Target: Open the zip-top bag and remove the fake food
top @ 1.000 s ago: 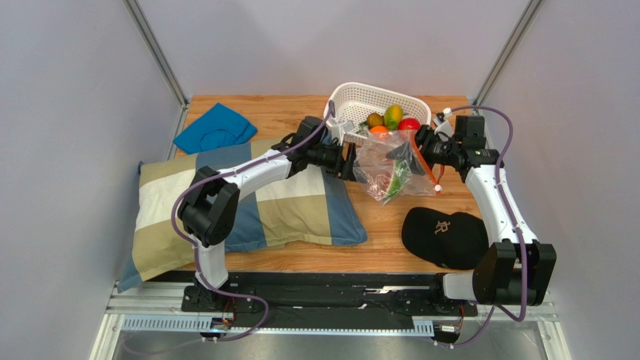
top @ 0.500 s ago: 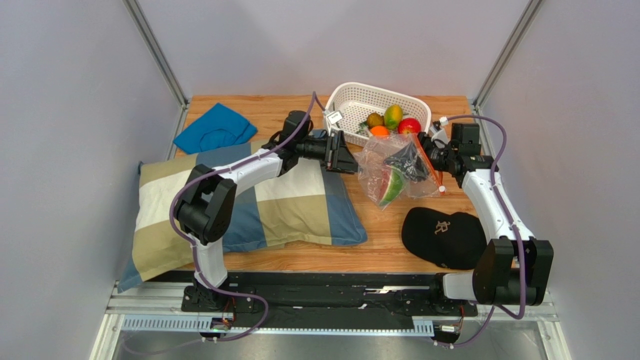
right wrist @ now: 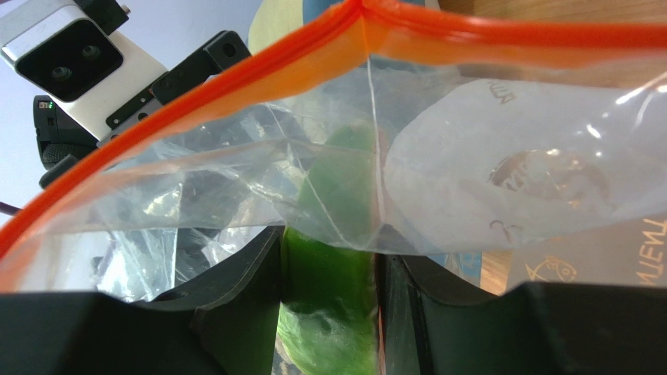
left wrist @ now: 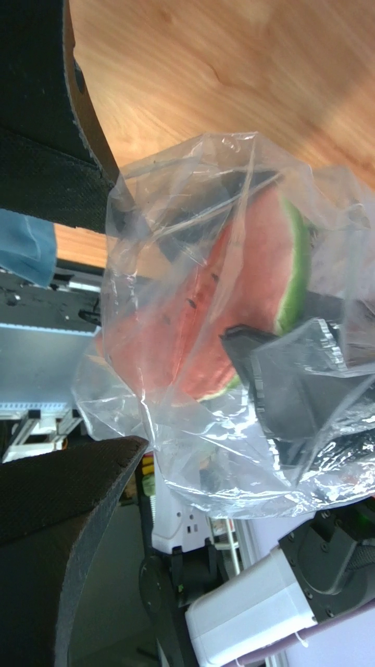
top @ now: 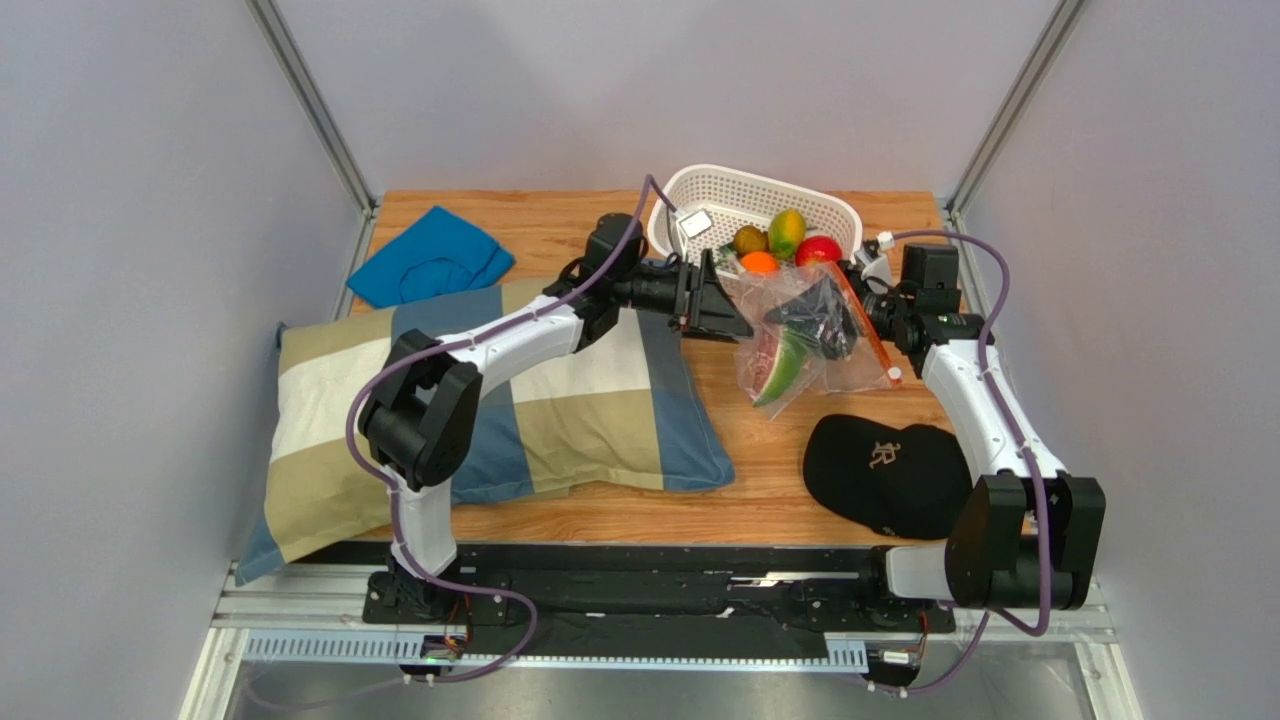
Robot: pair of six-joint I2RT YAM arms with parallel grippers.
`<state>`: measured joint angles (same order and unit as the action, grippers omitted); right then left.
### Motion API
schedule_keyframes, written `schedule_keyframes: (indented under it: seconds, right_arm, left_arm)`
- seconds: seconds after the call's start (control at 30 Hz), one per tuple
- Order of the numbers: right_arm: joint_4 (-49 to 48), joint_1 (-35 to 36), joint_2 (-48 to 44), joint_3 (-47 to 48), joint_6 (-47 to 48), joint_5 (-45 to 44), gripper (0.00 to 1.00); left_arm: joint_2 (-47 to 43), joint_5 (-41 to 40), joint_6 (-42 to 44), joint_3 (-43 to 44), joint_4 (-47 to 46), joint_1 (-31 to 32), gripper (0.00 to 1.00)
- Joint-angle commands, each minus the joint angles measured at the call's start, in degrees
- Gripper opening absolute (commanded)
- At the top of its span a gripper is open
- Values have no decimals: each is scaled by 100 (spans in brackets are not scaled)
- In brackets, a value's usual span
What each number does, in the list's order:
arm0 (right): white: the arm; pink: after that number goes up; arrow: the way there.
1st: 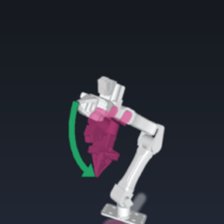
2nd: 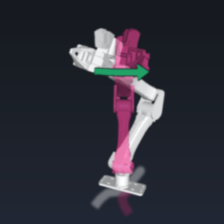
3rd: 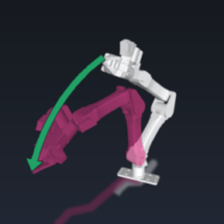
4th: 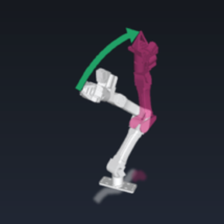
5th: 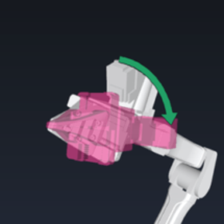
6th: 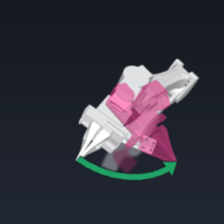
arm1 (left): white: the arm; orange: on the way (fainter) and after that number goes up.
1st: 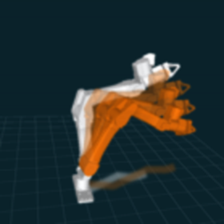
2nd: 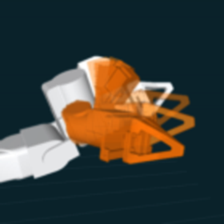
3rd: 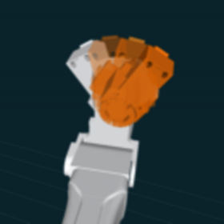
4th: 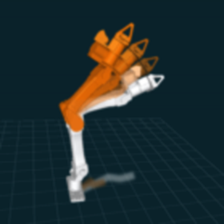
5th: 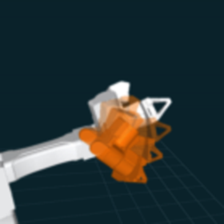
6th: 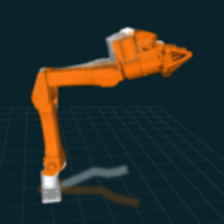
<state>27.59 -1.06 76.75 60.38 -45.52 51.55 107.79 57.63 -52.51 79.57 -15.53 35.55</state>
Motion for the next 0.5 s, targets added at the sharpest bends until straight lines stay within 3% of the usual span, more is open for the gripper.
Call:
schedule_keyframes:
  seconds: [0.0, 0.07, 0.1, 0.17, 0.2, 0.23, 0.33, 0.47]
  right_arm:
    - [-659, 80, -230, -254, -580, 338, 16]
    - [-650, 80, -275, -316, -590, 356, 19]
    - [-615, 80, -309, -325, -538, 356, 20]
    - [-483, 80, -319, -316, -485, 399, 28]
    - [-440, 80, -345, -316, -458, 417, 32]
    - [-300, 80, -345, -290, -362, 400, 42]
    - [-89, 80, -301, -202, -248, 373, 55]
    - [492, 282, -266, 87, 174, 128, 66]
  left_arm:
    - [313, -23, -452, 182, -810, 92, 82]
    - [331, -76, -331, 234, -568, 84, 57]
    - [331, -93, -78, 365, -400, 92, 26]
    - [287, -216, 74, 410, -145, 92, 8]
    - [261, -234, 118, 436, -126, 92, 5]
    - [252, -252, 136, 454, -108, 84, 2]
    - [164, -357, 75, 375, -205, 84, 0]
    - [41, -436, 337, 419, 224, 101, 0]
